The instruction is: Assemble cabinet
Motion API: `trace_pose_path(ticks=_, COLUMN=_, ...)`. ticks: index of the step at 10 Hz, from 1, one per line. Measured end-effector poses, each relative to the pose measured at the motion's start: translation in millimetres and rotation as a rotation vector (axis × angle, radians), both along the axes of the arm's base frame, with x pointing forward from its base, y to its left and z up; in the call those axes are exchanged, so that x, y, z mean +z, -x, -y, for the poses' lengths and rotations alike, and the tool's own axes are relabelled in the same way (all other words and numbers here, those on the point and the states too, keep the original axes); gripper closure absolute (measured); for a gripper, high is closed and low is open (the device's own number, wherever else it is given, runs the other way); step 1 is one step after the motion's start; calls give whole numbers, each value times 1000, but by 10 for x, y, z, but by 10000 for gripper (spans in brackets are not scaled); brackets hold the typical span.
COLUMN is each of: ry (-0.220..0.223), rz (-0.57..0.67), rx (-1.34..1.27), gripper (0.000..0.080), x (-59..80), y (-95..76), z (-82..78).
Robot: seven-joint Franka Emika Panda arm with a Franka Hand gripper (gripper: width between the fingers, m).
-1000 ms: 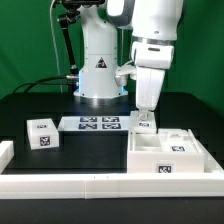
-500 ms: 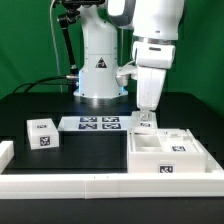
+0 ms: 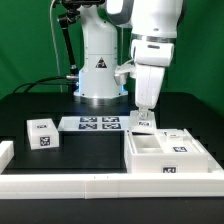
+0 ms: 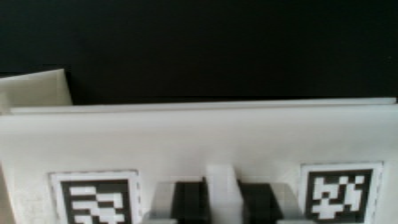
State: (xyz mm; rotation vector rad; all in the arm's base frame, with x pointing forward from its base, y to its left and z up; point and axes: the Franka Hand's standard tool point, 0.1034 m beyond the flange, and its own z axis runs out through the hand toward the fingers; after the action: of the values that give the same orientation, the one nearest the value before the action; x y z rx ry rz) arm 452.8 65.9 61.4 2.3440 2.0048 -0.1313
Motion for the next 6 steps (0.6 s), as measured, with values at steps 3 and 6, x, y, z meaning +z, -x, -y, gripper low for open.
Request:
trace_pose_path(ticks=3, ry=0, rz=-4, rx=12, gripper=730, x=-10, y=-7, z=58)
trace_pose_path(ticks=6, ry=-4, rz=-11, rx=73, gripper=730, x=-20, y=-20, z=165)
